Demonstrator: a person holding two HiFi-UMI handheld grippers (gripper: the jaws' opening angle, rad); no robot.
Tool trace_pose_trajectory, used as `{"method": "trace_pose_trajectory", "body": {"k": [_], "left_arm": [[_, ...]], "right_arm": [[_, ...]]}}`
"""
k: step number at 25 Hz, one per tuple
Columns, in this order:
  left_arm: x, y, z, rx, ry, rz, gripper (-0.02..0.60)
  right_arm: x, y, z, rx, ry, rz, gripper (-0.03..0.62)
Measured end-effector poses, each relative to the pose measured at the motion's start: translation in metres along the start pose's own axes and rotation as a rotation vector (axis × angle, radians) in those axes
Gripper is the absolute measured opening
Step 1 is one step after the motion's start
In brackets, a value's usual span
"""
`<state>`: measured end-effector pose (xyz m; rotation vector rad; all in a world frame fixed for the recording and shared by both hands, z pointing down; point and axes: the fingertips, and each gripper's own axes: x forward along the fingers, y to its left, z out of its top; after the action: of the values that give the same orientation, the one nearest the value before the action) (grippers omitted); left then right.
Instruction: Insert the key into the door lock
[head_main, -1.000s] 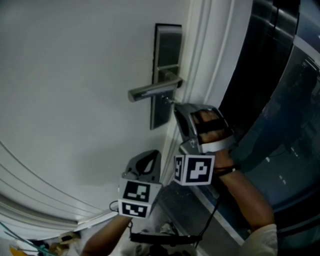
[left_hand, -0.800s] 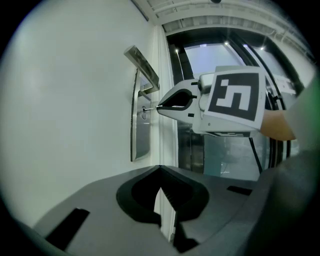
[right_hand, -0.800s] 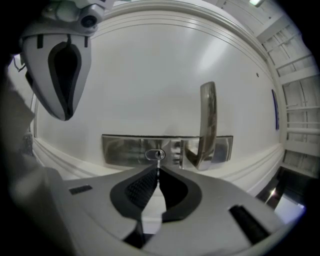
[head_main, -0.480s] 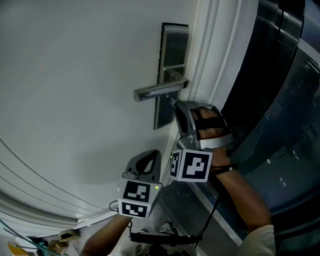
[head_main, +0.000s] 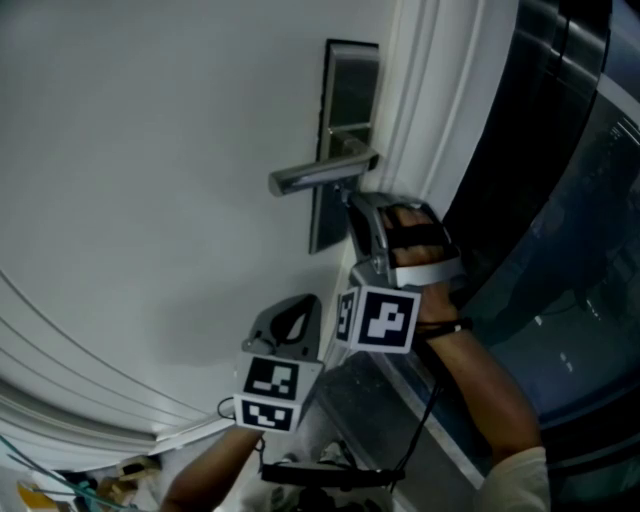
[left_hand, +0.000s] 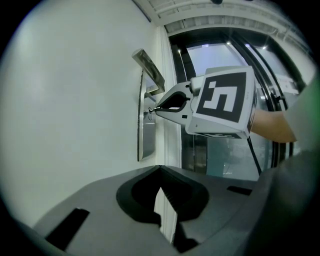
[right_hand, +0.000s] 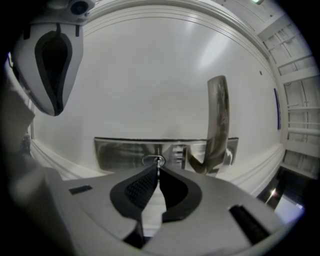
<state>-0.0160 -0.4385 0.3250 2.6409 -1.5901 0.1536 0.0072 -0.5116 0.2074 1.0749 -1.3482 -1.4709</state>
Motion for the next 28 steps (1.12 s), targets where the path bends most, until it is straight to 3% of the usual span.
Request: {"method": "trace_pose_trajectory", "body": {"k": [11,22,28], "left_arm": [[-0.007,-0.002,0.001,0.003,-0.007,-0.001,0.003],[-0.032,0.006,-0.008,-0.002,0.007,-0.038,0.003],[-0.05,0.002,-0.016,-0.013,0.011,-0.093,0.003]], "right_arm": [[0.003,-0.001,0.001,0.037,-0.019,-0.039,0.026],[-0.027,0.001,0.005,0.29,0.01,-0.032,0.054],[-0.069,0.016,0.019,0.574,-0.002,0.039,0.054]]}}
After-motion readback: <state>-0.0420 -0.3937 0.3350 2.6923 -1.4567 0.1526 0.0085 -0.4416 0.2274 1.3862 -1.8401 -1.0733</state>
